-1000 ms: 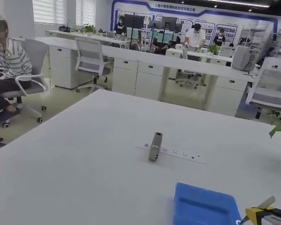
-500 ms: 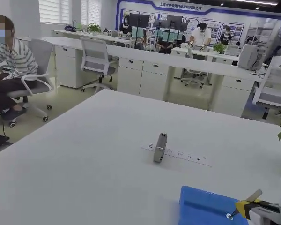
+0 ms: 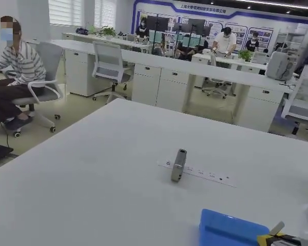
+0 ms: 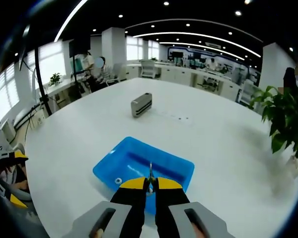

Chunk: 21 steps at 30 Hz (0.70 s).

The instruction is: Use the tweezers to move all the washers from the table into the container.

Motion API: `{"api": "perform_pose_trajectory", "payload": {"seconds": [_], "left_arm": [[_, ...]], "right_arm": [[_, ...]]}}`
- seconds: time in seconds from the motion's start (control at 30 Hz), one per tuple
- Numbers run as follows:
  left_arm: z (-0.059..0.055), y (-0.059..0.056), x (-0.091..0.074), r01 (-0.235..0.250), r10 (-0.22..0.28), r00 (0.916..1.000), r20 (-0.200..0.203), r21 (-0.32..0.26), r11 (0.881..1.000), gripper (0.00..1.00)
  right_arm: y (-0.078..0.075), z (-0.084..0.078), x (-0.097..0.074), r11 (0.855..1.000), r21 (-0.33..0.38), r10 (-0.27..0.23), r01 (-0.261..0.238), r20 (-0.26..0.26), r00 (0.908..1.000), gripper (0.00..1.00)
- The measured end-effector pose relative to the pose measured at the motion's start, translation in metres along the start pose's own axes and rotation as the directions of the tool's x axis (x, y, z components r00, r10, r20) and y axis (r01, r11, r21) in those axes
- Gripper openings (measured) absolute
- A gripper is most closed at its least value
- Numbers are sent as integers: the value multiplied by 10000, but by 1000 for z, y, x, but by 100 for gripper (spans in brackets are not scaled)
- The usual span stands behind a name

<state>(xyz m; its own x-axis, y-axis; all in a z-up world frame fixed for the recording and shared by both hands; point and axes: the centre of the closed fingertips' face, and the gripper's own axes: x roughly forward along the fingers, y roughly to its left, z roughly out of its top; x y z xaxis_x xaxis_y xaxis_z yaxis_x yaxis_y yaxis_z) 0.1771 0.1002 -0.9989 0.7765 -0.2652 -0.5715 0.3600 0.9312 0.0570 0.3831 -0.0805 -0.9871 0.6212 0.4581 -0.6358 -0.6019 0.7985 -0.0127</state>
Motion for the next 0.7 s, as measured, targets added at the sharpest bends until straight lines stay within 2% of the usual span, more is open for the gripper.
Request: {"api": "perform_pose_trajectory", "payload": {"seconds": [0.17, 0.7], "left_arm": [[1, 0, 0, -1, 1, 10000, 31, -22, 10000, 82], [-3, -2, 1, 77, -75, 9998, -201, 103, 9999, 82]], "right_arm": [[0, -13, 7, 10000, -61, -39, 37, -376, 9993, 2], [3, -28, 18, 10000, 15, 4, -3, -701, 9975, 2]]}}
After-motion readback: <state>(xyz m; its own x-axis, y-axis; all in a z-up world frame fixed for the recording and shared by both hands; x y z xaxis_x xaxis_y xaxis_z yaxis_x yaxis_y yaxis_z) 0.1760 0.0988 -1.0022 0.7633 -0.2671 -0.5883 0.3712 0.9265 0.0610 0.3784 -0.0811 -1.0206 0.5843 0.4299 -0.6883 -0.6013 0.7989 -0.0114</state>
